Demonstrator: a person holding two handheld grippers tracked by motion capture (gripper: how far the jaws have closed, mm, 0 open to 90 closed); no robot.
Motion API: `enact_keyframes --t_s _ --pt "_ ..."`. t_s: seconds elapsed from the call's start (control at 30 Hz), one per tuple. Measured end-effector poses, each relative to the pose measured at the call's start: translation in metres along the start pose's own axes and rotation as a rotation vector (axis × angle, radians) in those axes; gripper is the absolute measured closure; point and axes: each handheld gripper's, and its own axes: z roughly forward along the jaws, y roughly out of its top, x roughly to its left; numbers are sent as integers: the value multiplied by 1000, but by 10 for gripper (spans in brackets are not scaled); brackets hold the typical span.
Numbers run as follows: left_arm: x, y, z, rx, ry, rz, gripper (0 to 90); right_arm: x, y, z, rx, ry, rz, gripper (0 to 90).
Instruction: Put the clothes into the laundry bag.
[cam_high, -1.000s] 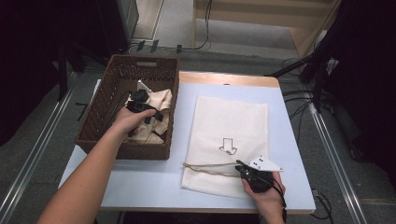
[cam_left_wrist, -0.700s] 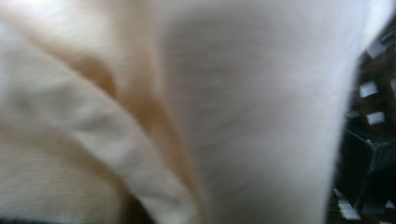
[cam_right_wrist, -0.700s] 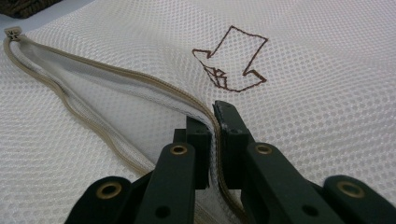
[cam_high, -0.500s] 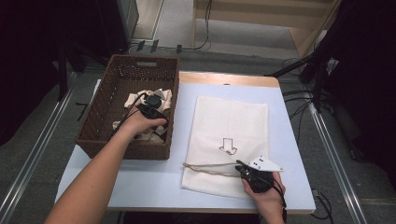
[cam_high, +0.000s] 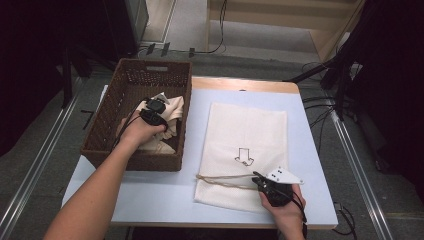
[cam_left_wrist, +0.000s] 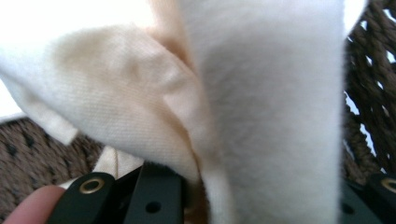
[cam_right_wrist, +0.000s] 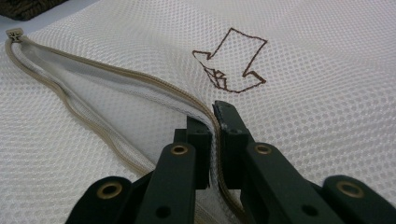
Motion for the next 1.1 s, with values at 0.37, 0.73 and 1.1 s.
enact_keyframes --t_s 0.37,0.73,1.1 --pt "40 -12 -72 -386 -87 -185 739 -1 11 -12 -61 -5 34 878" --pt "20 -24 -127 -612 -127 -144 739 -3 15 -15 -80 -21 44 878" --pt "-72 -25 -149 -664 -338 43 737 -7 14 -12 -69 -17 59 878"
